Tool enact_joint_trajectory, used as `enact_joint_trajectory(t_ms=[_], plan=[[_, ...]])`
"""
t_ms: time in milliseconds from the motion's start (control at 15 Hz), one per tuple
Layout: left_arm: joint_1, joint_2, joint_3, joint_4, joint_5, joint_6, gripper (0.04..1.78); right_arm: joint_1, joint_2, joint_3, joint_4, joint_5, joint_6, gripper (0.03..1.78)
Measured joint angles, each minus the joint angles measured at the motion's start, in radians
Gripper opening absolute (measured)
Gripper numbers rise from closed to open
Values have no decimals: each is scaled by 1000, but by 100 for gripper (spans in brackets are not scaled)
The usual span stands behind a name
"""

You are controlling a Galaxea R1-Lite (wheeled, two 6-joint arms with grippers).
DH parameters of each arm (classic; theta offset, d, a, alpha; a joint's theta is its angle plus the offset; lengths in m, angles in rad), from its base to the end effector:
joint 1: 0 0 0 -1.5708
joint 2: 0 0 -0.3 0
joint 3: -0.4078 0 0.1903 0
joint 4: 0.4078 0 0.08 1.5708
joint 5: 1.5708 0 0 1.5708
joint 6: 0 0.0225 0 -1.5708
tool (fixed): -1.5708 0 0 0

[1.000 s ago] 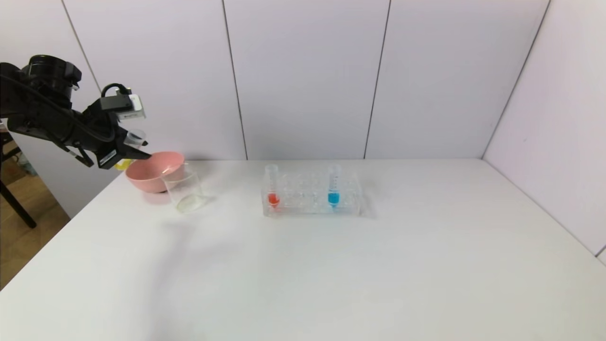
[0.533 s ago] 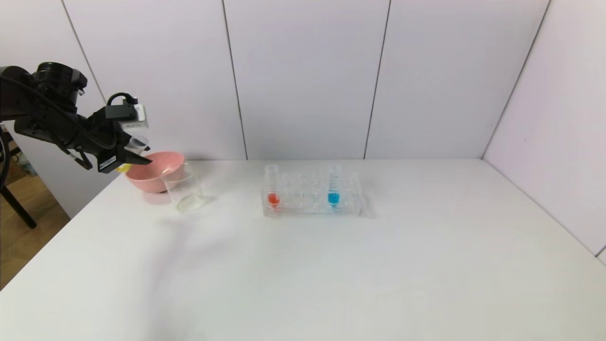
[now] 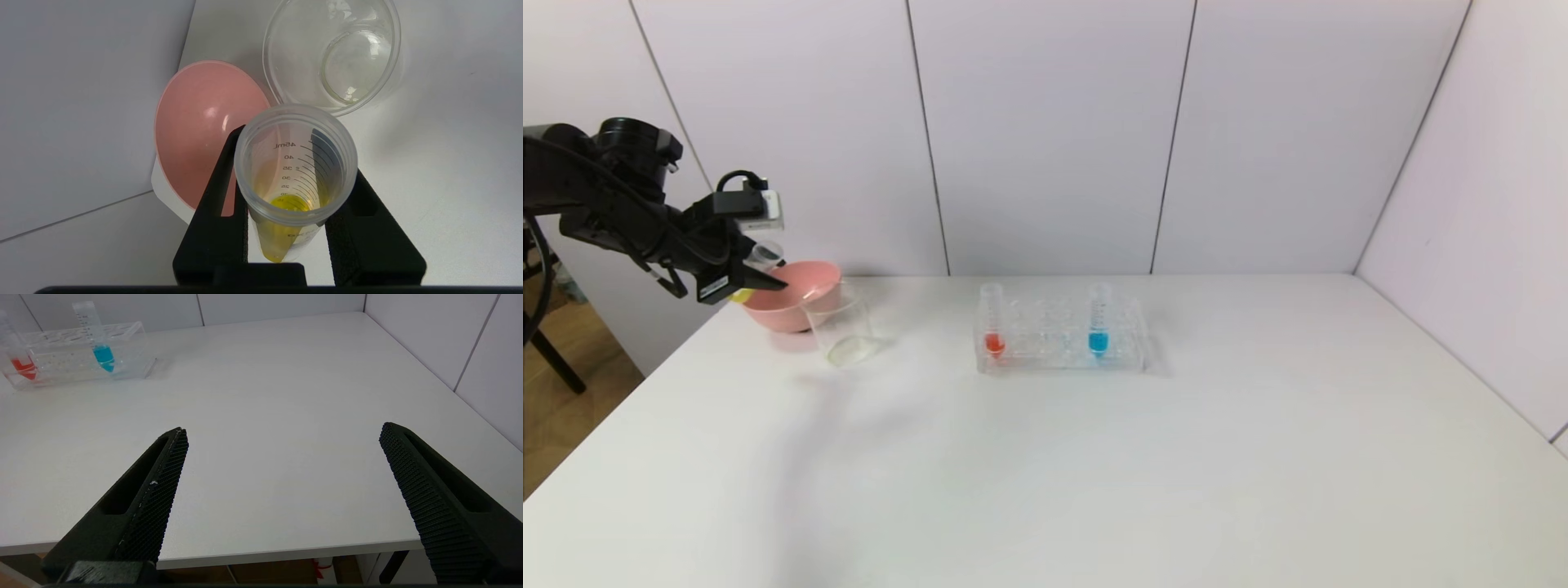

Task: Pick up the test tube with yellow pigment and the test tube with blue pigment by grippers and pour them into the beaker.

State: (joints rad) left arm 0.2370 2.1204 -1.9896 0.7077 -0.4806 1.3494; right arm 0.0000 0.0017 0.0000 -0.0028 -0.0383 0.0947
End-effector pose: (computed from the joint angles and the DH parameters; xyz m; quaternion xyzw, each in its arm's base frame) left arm 0.3977 0.0853 0.2335 0.4547 0.2283 -0.3248 0.7973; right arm -0.0227 -0.0009 0.0758 0.0473 -0.0015 -0.0191 0.9987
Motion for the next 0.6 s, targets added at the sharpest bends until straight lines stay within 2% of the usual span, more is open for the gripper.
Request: enact_joint_trajectory(t_ms=[133,600], plan=[[-2,4,0,-4,11,8,54,0,0,0,0,0,0,171],[-29,12,-6,-14,138,73,54,0,0,0,0,0,0,171]])
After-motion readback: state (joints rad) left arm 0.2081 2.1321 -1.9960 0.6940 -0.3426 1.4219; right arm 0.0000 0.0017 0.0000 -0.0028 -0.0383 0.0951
